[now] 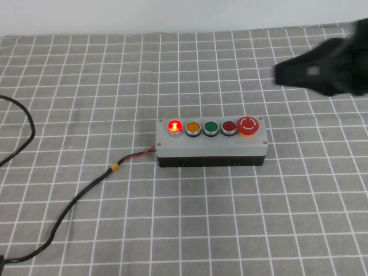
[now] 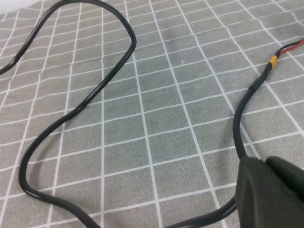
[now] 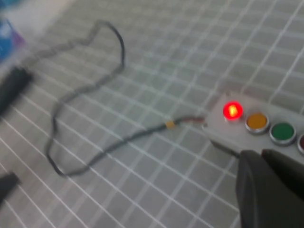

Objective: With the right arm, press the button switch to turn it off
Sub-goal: Press the button to turn off

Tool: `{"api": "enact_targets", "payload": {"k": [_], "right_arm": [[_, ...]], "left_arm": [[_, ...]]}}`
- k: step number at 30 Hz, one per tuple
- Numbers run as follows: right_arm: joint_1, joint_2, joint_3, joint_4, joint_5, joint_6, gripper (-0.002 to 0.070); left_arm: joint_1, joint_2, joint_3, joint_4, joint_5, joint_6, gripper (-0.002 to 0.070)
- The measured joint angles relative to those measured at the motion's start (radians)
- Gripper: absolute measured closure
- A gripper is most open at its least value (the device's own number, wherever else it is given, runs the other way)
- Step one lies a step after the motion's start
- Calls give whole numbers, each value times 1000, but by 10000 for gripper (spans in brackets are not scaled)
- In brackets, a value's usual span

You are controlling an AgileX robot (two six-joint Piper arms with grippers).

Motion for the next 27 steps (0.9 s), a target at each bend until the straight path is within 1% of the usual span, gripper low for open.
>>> {"api": "enact_targets", "payload": {"k": [4,8,12,14,18,27], "right_arm": [[139,106,-122,-238,-16,188,690],[280,235,-251,-524,-9,391,690],[383,346,-374,-758,31,551,691],[415,415,-447,-848,65,610,692],[432,548,-584,-910,106,652,692],[437,781,-808,-921,123,658,692]], "left_arm": [[0,0,0,0,0,0,678],[0,0,0,0,0,0,678],[0,0,0,0,0,0,678],[0,0,0,0,0,0,678],[0,0,0,0,0,0,678],[0,0,0,4,0,0,678]]}}
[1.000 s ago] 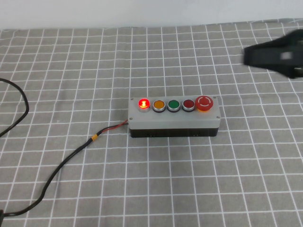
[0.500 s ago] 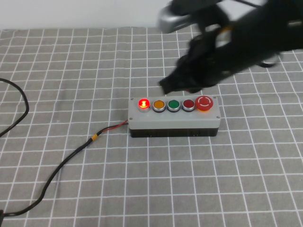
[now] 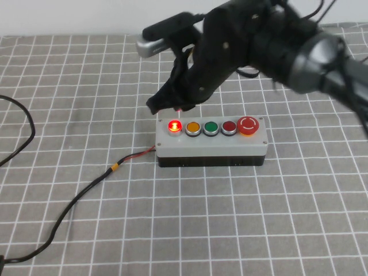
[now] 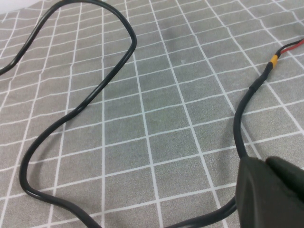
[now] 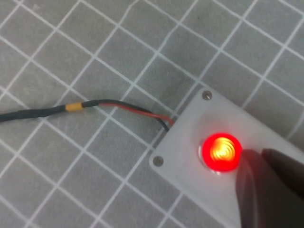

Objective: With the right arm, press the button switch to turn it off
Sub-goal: Press the button to turn off

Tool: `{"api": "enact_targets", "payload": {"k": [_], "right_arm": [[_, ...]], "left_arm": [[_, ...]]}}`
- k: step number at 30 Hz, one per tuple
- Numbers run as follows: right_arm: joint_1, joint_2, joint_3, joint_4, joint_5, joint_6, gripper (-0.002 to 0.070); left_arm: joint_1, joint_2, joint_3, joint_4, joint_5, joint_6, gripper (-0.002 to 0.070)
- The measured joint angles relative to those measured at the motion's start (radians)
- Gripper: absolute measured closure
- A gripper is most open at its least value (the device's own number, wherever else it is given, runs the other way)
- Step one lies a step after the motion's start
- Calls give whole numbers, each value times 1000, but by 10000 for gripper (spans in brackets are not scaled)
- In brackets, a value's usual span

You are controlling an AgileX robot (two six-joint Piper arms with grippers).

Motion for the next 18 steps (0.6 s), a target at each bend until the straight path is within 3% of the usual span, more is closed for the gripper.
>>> {"api": "enact_targets", "payload": {"k": [18], "right_arm": [[0,137,-45,2,-1,0,692]], "left_arm": [[0,0,0,0,0,0,678]]}}
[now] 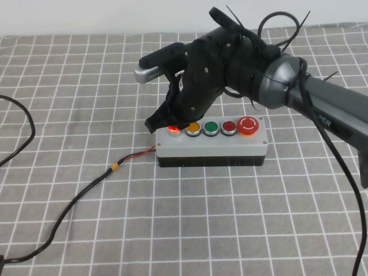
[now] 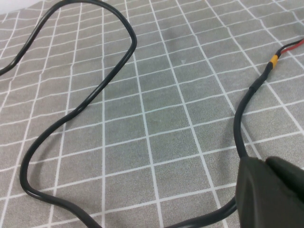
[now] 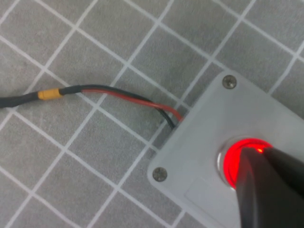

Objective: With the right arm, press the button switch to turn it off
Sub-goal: Press the button to turn off

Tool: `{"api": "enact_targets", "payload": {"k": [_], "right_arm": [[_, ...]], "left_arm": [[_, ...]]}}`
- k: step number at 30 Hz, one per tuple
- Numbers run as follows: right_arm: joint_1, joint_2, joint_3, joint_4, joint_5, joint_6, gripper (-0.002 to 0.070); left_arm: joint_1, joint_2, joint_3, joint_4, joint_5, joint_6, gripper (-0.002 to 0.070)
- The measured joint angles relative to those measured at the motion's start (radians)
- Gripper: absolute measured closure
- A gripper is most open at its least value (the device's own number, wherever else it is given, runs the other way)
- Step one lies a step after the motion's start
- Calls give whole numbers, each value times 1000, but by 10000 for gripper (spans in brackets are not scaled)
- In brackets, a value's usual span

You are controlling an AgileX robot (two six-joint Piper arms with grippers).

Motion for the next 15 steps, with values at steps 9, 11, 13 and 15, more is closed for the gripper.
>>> {"api": "enact_targets", "payload": {"k": [9,11,13,15], "right_arm": [[0,36,-29,0,48,0,692],[0,37,-31,0,48,0,692],[0,37,-45,0,54,0,692],[0,37,-59,2,59,2,692]], "left_arm": [[0,0,0,0,0,0,678],[0,0,0,0,0,0,678],[0,0,0,0,0,0,678],[0,0,0,0,0,0,678]]}}
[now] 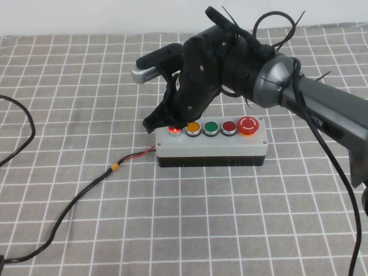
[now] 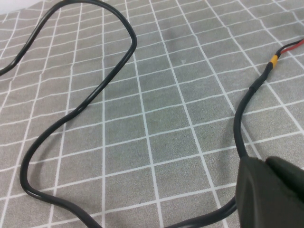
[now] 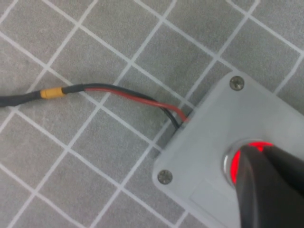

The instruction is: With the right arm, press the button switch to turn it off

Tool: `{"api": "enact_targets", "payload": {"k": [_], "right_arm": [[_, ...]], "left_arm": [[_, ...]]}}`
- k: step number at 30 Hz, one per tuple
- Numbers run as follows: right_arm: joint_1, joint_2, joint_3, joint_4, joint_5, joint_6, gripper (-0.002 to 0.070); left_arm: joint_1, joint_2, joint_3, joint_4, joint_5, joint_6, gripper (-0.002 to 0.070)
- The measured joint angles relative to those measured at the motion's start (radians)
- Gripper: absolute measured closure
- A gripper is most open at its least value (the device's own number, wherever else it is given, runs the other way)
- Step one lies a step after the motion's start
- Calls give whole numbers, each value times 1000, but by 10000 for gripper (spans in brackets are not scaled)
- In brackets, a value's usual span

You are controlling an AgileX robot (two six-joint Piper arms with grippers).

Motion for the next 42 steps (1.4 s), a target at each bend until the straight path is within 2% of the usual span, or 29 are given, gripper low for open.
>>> {"api": "enact_targets", "payload": {"k": [7,18,23,27,31,37,42], "right_arm": [[0,-61,-96,-38,84,0,692],[0,-424,-150,-214,228,0,692],[0,-571,-115,-227,240,-2,692],[0,-709,15,-209,240,-4,692],[0,-870,244,-207,235,12,692],[0,-1170,681,-182,69,51,692],[0,-1380,927,-162,10,55,692]], "left_arm": [[0,0,0,0,0,0,678],[0,0,0,0,0,0,678],[0,0,0,0,0,0,678],[0,0,0,0,0,0,678],[0,0,0,0,0,0,678],[0,0,0,0,2,0,678],[0,0,0,0,2,0,678]]}}
